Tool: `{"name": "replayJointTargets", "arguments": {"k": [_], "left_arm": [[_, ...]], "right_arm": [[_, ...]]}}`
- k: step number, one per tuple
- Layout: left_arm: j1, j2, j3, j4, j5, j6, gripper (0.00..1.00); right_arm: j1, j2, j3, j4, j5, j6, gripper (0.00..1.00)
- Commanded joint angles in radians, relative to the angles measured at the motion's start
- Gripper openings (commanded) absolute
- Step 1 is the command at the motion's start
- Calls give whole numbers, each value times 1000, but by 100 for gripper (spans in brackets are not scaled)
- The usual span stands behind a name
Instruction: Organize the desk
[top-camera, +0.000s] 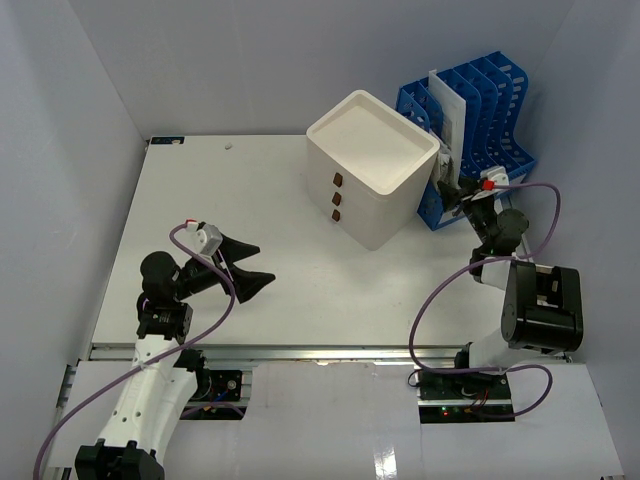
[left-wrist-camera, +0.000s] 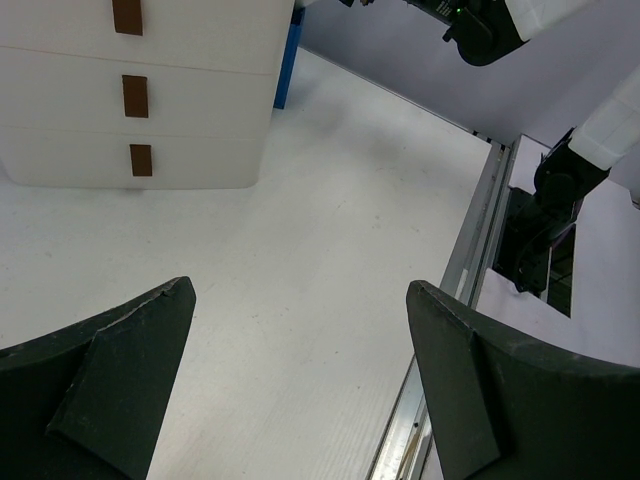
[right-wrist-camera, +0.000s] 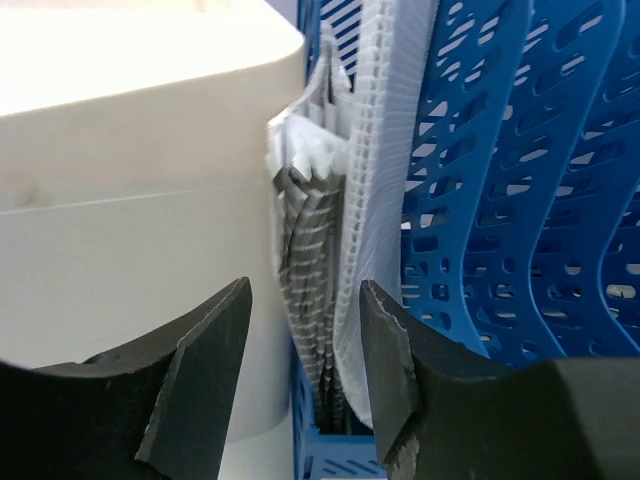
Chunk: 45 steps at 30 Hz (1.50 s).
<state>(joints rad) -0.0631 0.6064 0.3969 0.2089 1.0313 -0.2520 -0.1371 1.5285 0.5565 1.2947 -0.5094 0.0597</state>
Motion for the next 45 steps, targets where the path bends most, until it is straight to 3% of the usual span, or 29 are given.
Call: {"name": "replayJointTargets", "arguments": {"k": [1, 3, 10, 15, 18, 21, 24, 26, 32, 35, 37, 41, 43, 45], "left_arm": [[-4, -9, 11, -7, 9, 13, 98], [-4, -12, 9, -1, 12, 5, 98], [-6, 79, 57, 104, -86, -181, 98], [-42, 258, 215, 147, -127, -347, 98], [-149, 333, 316, 136, -230, -366, 98], [-238, 423, 434, 112, -311, -369, 98], [-289, 517, 542, 94, -320, -382, 98], [-321, 586, 613, 92, -327, -395, 98], [-345, 596, 608, 88, -354, -388, 98], [-345, 539, 575, 41, -404, -354, 98], [-345, 496, 545, 0, -475, -327, 98], [-345, 390, 478, -52, -550, -273, 98], [-343, 353, 458, -90, -569, -254, 98], [-345, 324, 441, -128, -584, -230, 98]], "right_arm": [[-2, -70, -45, 473, -31, -94, 66], [-2, -111, -76, 403, -35, -150, 90], [-4, -316, -140, 88, 64, -274, 90], [-4, -460, 15, -488, 73, -353, 90], [-6, -447, 134, -924, -151, -499, 90], [5, -452, 198, -1162, -201, -522, 90], [13, -490, 237, -1264, -178, -541, 90], [45, -524, 266, -1454, -141, -621, 90], [353, -549, 405, -1826, 83, -792, 90], [505, -499, 572, -1961, 193, -791, 90], [534, -456, 716, -1990, 294, -738, 90], [523, -359, 1011, -1941, 459, -691, 90], [496, -240, 1177, -2001, 497, -638, 90], [460, -126, 1465, -2111, 498, -565, 92]]}}
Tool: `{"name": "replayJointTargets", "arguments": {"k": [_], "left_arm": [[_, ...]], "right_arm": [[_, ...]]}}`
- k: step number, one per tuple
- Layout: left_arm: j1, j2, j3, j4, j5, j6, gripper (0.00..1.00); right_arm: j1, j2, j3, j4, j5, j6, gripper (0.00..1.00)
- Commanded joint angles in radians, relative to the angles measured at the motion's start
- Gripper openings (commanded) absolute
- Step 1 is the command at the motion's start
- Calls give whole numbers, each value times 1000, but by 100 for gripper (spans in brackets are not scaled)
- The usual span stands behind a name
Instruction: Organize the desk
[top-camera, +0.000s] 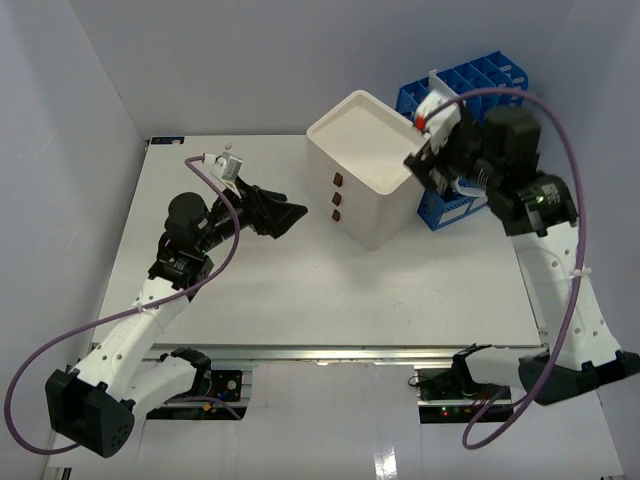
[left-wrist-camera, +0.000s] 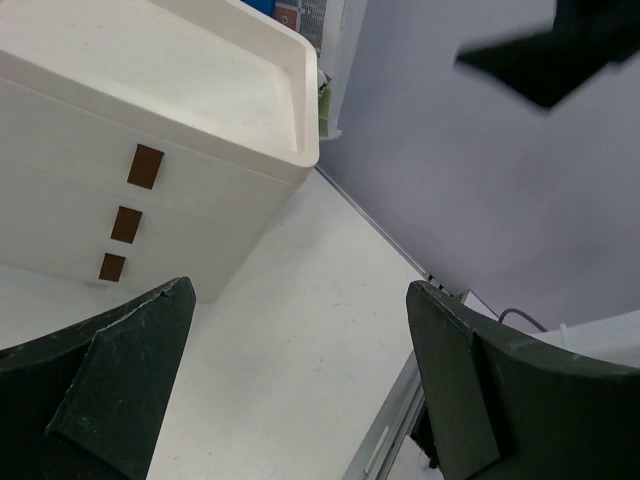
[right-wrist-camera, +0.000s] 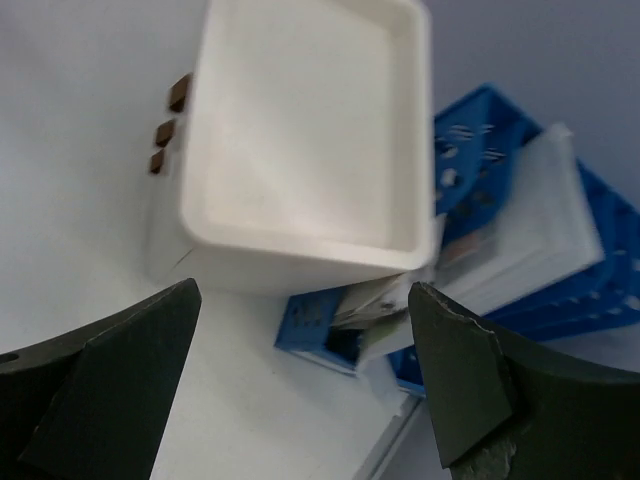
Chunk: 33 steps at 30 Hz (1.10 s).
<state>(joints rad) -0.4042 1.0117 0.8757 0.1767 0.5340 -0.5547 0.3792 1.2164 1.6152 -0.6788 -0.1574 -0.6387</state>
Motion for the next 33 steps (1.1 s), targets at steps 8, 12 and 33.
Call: {"name": "replayJointTargets", "arguments": {"k": [8, 12, 33], "left_arm": [[1, -245, -152, -217, -157, 165, 98], [-1, -295, -202, -238, -172, 187, 98], [0, -355, -282, -242, -153, 188, 98]], "right_arm": [[-197, 391, 617, -250, 243, 336, 93], [-236, 426, 615, -269, 191, 395, 99], [-172, 517, 632, -192, 213, 481, 73]]}}
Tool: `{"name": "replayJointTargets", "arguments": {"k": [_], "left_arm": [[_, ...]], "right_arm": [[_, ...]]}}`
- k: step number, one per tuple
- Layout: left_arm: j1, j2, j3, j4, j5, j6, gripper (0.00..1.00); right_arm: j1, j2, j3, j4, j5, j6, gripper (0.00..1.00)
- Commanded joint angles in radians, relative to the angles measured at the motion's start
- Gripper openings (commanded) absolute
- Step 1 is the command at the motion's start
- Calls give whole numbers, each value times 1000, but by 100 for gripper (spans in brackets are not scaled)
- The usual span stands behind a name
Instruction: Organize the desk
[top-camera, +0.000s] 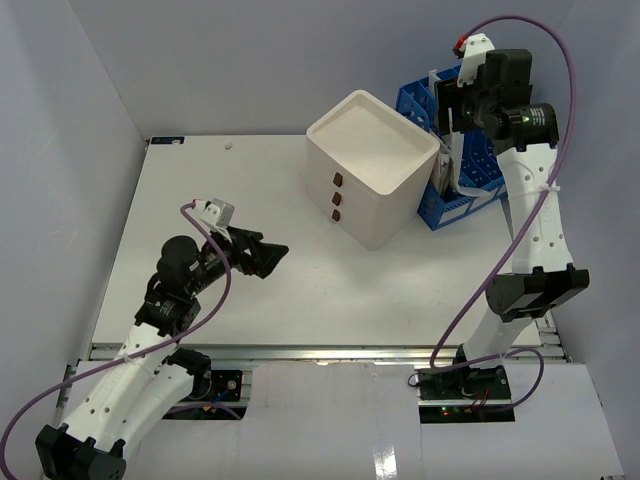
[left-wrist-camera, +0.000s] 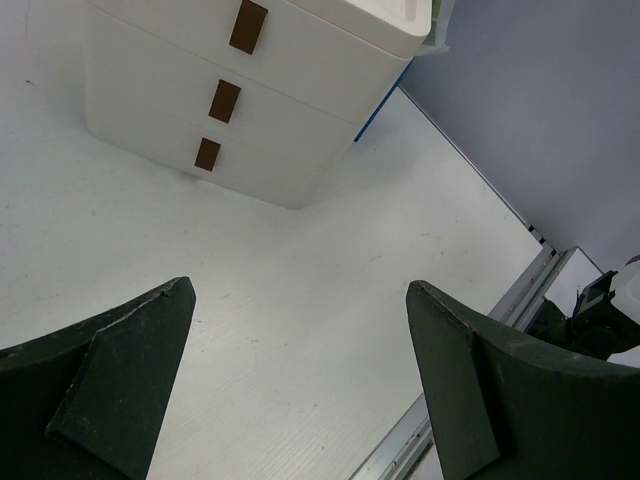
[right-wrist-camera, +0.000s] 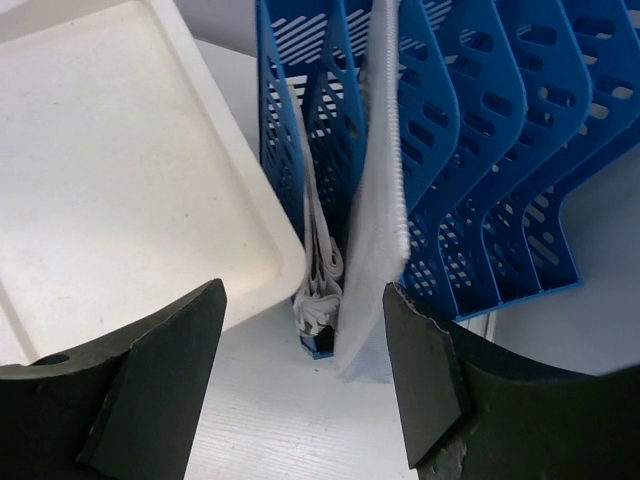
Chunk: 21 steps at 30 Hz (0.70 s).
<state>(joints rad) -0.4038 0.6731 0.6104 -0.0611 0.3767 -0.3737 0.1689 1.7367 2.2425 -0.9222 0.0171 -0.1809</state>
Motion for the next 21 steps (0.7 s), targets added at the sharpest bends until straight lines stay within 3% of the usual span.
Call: {"name": "replayJointTargets", "arguments": {"k": [1, 12, 21], "left_arm": [[-1, -17, -19, -3, 6, 6, 98], [-1, -18, -38, 10, 22, -5, 98], [-1, -5, -42, 16, 26, -6, 98]], "right_arm": [[45, -2, 1, 55, 49, 31, 75], [93, 38, 3, 112, 176, 66, 84], [172, 58, -21, 199, 479, 138, 85]]}}
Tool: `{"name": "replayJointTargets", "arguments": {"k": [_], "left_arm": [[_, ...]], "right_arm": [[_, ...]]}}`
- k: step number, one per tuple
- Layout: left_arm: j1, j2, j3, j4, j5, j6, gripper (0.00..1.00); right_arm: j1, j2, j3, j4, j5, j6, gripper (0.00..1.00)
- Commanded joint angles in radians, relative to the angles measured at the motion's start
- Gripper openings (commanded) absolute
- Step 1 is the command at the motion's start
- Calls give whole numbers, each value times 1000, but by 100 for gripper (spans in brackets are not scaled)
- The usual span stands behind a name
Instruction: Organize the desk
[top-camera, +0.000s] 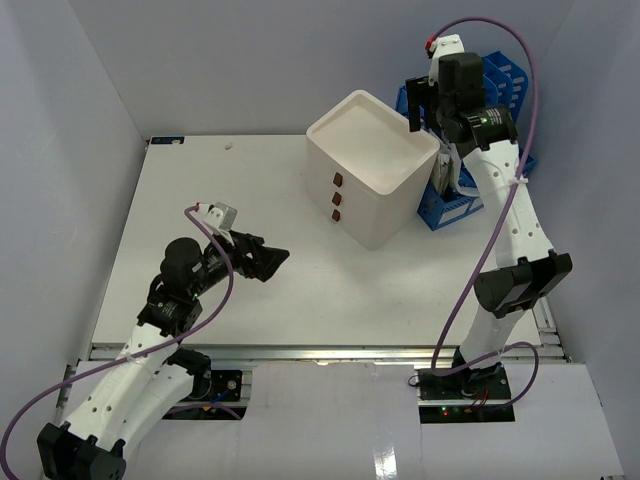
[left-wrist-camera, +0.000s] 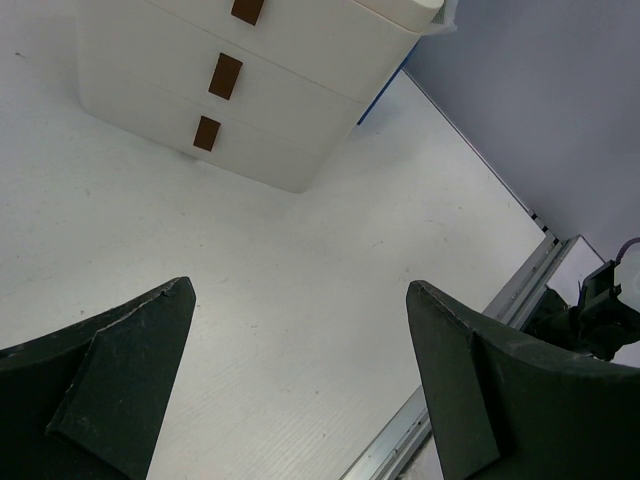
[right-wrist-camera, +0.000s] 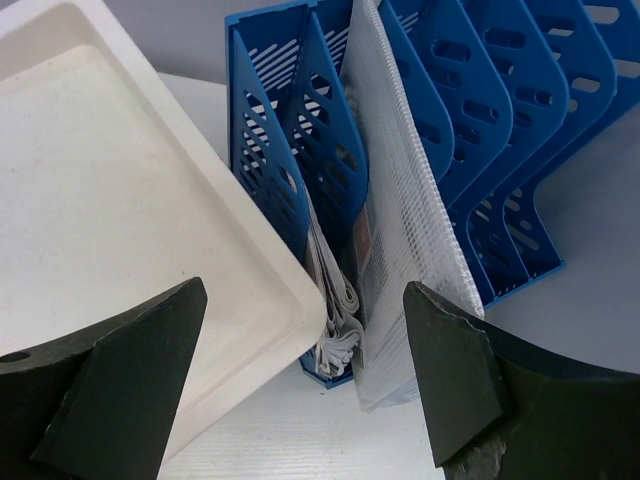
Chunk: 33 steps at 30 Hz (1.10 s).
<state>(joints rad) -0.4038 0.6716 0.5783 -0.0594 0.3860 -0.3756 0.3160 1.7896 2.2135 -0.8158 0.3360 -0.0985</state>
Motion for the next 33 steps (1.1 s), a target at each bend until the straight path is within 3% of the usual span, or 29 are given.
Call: {"name": "replayJointTargets", "arguments": {"k": [1, 12, 33], "left_arm": [[-1, -5, -10, 14, 16, -2, 98], [-1, -12, -41, 23, 33, 14, 98], [-1, -27, -60, 30, 76, 7, 98]], "right_arm": [[27, 6, 12, 94, 179, 67, 83], [92, -112, -123, 204, 316, 23, 80], [88, -52, -159, 254, 507, 20, 76]]}}
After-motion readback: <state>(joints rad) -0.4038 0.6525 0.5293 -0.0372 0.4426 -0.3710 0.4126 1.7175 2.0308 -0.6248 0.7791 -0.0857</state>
